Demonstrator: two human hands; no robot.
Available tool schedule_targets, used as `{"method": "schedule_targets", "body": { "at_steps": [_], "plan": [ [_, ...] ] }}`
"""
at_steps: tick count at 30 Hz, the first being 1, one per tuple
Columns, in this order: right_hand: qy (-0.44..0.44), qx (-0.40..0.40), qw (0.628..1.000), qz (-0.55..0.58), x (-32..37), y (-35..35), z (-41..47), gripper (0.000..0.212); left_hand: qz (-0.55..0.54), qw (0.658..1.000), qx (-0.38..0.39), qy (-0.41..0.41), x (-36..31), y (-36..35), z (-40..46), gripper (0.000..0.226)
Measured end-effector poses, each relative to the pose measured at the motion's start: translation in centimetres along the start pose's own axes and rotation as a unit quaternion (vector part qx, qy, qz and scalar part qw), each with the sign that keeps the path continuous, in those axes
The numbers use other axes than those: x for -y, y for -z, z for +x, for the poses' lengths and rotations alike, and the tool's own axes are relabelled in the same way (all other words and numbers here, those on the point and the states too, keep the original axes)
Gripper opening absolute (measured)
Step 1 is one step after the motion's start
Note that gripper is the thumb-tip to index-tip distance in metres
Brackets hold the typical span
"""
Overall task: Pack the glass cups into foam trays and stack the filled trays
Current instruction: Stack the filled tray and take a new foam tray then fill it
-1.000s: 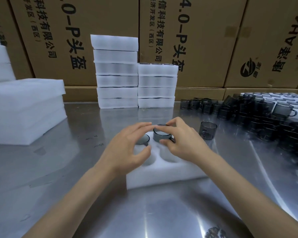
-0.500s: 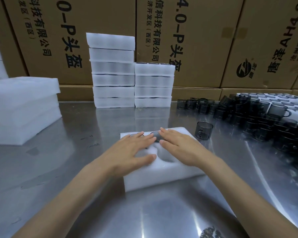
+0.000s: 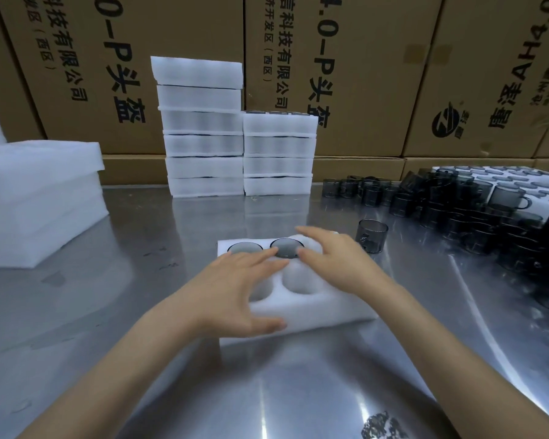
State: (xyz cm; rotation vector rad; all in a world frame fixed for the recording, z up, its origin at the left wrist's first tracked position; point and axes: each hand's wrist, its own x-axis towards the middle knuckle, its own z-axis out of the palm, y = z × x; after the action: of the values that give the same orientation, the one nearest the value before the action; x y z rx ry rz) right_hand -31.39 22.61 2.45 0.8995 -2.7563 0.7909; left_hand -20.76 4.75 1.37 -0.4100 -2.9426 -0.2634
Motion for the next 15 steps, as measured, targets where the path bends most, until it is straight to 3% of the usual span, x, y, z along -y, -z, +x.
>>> {"method": "schedule_targets", "body": {
  "at_steps": [6, 11, 15],
  "plan": [
    [-0.082, -0.197, 0.976, 0.038, -5.6, 1.4, 1.7, 0.042, -0.036, 0.999, 0.014, 0.037, 1.7, 0.8, -0.3, 0.09],
    [-0.187, -0.162, 0.969, -0.026, -10.1, -0.6, 1.7, 0.054, -0.034, 0.999, -0.001, 0.033, 1.7, 0.5, -0.4, 0.086],
    [-0.197, -0.197, 0.96, -0.017, -10.3, -1.5, 2.2, 0.041, -0.06, 0.997, -0.032, 0.044, 1.7, 0.2, -0.4, 0.076]
  ]
}}
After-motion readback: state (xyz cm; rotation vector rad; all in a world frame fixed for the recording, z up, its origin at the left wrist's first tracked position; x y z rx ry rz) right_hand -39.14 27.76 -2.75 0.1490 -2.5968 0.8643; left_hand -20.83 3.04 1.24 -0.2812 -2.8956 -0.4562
